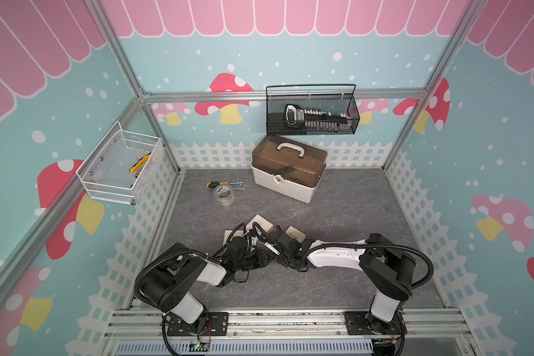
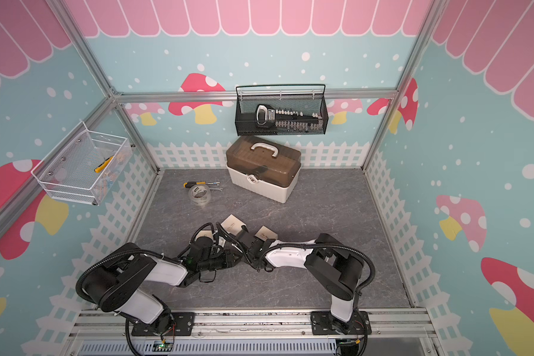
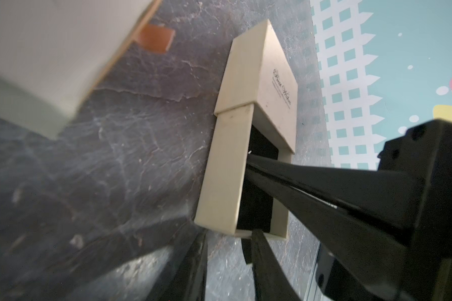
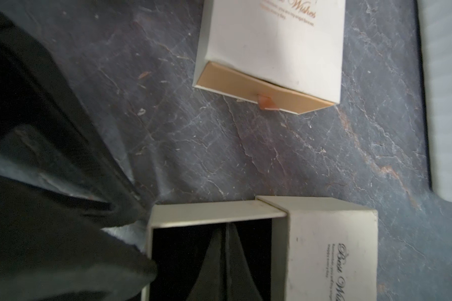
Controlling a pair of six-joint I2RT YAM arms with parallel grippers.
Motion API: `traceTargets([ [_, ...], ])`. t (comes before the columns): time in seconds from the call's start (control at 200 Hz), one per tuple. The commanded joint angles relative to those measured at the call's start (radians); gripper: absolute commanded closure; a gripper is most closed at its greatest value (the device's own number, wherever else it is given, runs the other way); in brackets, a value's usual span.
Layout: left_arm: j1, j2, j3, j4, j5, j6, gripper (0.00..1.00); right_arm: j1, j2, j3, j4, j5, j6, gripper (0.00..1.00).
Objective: Place the earrings into the drawer-style jewelry box
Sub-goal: Insert the earring into the inner lining, then adjust the earring in the inner lining.
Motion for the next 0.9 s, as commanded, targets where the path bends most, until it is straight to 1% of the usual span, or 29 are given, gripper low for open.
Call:
traceTargets([
  [0.0, 0.003, -0.001, 0.005, -0.027, -0.012, 0.020, 0.70, -0.002, -0.018, -0.013, -0.027, -0.039, -0.017, 1.00],
  [0.31, 0.004, -0.001, 0.007, -0.027, -0.011, 0.023, 0.70, -0.013, -0.059, -0.007, -0.039, -0.016, 0.025, 1.00],
  [0.365, 0.003, -0.003, 0.007, -0.030, -0.010, 0.023, 0.70, -0.020, -0.076, -0.003, -0.041, -0.026, 0.035, 0.96],
  [0.39, 0.003, -0.005, 0.005, -0.031, -0.009, 0.023, 0.70, -0.022, -0.084, -0.003, -0.041, -0.033, 0.038, 0.91],
  [0.435, 0.004, -0.008, 0.005, -0.034, -0.010, 0.023, 0.70, -0.028, -0.098, -0.003, -0.041, -0.042, 0.044, 0.86],
  [0.605, 0.004, -0.018, 0.005, -0.042, -0.014, 0.026, 0.70, -0.050, -0.150, -0.007, -0.041, -0.071, 0.071, 0.82],
  [0.69, 0.003, -0.019, 0.007, -0.047, -0.015, 0.030, 0.70, -0.065, -0.164, -0.004, -0.042, -0.095, 0.090, 0.82],
  [0.785, 0.003, -0.020, 0.010, -0.051, -0.012, 0.031, 0.70, -0.083, -0.157, 0.008, -0.054, -0.139, 0.114, 0.86],
  [0.895, 0.004, -0.025, 0.011, -0.055, -0.014, 0.033, 0.70, -0.107, -0.121, 0.063, -0.129, -0.196, 0.151, 0.98],
])
